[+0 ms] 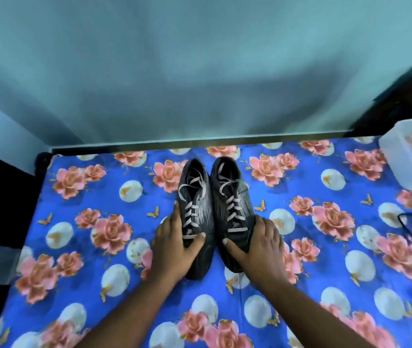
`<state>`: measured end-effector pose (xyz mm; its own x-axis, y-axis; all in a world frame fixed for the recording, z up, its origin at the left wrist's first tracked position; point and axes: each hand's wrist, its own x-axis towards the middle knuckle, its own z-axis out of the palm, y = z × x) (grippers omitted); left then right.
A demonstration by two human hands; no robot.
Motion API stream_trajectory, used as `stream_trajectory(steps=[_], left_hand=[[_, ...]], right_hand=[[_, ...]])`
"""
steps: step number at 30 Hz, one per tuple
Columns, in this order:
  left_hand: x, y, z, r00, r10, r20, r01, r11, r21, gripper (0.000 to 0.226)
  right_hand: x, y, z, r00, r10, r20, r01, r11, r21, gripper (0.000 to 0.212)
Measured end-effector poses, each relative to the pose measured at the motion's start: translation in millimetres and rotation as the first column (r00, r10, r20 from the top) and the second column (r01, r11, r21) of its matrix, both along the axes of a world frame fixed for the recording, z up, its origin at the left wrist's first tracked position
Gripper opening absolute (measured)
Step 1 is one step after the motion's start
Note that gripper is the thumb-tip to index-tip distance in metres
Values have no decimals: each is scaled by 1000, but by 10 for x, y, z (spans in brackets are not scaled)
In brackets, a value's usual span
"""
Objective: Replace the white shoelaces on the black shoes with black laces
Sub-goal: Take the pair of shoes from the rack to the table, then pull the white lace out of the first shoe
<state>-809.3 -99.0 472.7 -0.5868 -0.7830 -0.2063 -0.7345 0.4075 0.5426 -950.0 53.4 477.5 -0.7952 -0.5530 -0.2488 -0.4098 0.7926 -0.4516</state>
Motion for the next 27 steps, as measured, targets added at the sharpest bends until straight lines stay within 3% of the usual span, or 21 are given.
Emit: stream_trajectory(steps=[5,12,20,24,27], left_hand=[[4,-33,-255,966,-195,-169,162,968,-189,93],[49,49,-420,900,-180,-396,113,976,-187,99],[52,18,-365,872,-134,-470,66,985,-157,105],[147,297,-441,864,-94,-495,7,984,-176,112],[184,465,-513,887,-71,-456,-57,963,-262,105]], right_hand=[[-47,110,-288,946,318,-65,-324,917,-232,102],[-29,144,-537,950,276,-146,-312,838,-448,97],[-128,223,-593,933,339,-124,-350,766,-539,99],[-64,264,-610,905,390,-167,-420,769,-482,111],[-67,256,-600,897,410,-164,-437,775,-456,112]])
